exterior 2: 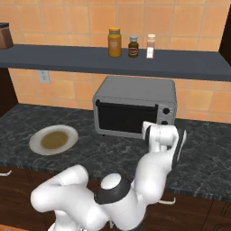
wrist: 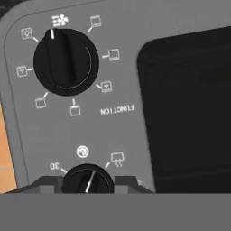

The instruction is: Pick up the kebab skewer and baguette bread, and place them inside the toaster oven. Close the toaster oven door and start by setting the timer.

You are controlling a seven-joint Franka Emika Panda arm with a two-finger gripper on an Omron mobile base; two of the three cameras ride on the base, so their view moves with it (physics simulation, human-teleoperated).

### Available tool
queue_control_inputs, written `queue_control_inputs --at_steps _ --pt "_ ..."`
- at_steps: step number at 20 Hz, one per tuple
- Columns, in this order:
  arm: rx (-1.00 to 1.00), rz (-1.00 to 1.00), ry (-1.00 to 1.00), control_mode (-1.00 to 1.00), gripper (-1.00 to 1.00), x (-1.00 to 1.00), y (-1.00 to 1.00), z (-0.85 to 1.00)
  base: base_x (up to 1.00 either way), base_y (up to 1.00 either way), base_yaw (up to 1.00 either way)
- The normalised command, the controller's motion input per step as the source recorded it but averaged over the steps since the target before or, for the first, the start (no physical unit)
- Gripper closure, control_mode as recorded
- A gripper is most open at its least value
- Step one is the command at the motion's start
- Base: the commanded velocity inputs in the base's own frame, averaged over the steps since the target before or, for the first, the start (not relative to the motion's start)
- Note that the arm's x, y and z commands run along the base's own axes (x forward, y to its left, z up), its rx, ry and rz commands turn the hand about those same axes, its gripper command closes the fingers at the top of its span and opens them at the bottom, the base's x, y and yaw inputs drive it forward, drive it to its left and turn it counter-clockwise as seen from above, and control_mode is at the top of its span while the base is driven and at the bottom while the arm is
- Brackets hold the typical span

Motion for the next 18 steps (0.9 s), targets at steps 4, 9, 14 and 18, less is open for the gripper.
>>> queue_control_inputs --at_steps 4,9,14,18 --pt "0.30 0.10 0.00 -1.00 1.00 0.02 0.19 0.00 0.00 0.00 0.00" --pt "0.29 0.13 0.00 -1.00 1.00 0.18 0.05 0.25 0.00 0.00 0.00" --pt "0.31 0.11 0.00 -1.00 1.00 0.20 0.18 0.47 0.00 0.00 0.00" --pt "0.28 0.08 0.00 -1.00 1.00 0.43 0.26 0.31 0.00 0.00 0.00"
